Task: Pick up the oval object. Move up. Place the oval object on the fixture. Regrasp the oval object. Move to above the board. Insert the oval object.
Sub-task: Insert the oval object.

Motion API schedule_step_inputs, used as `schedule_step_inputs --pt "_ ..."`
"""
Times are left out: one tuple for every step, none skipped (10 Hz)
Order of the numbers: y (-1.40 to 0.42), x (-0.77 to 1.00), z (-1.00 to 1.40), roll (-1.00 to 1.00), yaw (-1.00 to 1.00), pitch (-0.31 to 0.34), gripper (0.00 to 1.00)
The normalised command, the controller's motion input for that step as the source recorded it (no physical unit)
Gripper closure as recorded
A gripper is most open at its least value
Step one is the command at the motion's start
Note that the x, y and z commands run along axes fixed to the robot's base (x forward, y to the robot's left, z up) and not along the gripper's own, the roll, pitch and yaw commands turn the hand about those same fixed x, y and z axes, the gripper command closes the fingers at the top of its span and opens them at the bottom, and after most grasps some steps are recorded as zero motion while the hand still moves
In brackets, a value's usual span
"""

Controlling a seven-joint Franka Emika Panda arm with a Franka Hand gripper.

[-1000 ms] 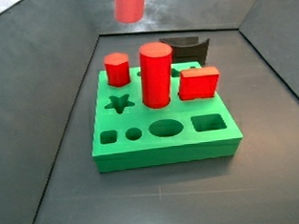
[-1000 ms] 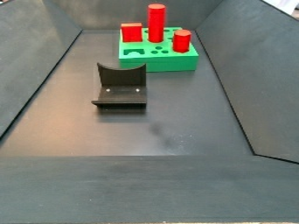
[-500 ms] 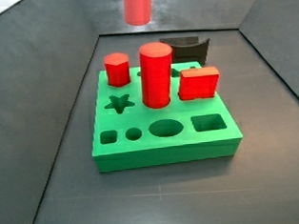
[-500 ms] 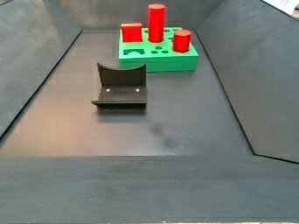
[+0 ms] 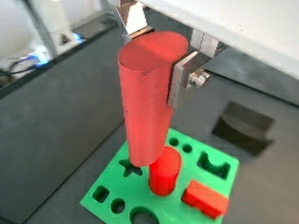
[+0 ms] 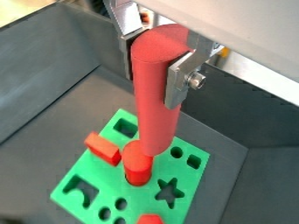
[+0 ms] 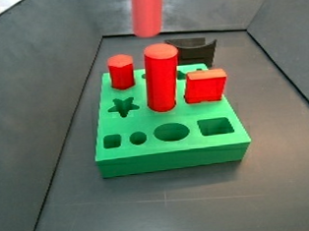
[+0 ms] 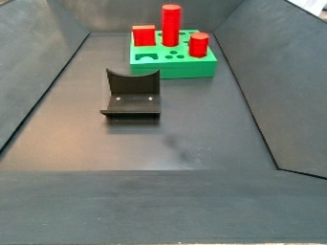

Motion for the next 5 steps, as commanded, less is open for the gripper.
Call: schedule_step_inputs --pt "-0.08 0.00 -0.12 -0.19 -0.82 -0.234 1.00" --pt "-0.05 0.00 -0.09 -0.19 -0.86 -0.216 1.00" --pt "-0.05 0.00 -0.10 -0.18 -0.87 -0.207 1.00" --pt "-0.06 0.00 -0.10 -0.16 -0.87 -0.201 1.00" --pt "-0.06 0.00 -0.07 -0.13 -0.87 -0.189 1.00"
